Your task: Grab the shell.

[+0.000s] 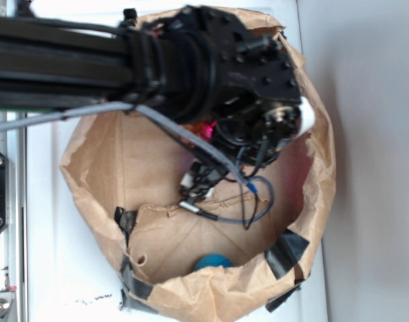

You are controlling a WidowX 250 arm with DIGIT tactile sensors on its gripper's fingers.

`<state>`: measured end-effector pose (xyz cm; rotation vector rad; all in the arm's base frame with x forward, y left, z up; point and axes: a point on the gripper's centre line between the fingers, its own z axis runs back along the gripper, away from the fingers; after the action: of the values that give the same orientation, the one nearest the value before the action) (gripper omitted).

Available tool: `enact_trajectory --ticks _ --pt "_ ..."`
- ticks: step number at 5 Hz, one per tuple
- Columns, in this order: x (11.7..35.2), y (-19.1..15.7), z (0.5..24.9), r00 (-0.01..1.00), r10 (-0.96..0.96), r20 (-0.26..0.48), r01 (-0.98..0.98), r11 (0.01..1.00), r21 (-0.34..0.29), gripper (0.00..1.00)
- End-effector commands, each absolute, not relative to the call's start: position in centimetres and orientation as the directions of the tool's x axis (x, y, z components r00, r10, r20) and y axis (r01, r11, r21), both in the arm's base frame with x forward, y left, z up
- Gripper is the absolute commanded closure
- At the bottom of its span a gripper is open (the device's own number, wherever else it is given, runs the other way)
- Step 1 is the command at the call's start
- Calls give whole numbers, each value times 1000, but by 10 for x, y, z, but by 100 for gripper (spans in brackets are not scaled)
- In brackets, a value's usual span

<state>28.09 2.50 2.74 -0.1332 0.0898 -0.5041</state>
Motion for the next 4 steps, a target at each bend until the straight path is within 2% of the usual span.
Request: enact_trajectory --ticks 1,2,3,4 --pt "267 24 70 853 -514 92 521 851 -70 0" --pt "275 28 59 854 -515 73 519 853 -58 0" --pt "281 31 52 857 -512 60 515 854 -76 0" --pt "282 33 31 852 -524 16 523 849 -78 0"
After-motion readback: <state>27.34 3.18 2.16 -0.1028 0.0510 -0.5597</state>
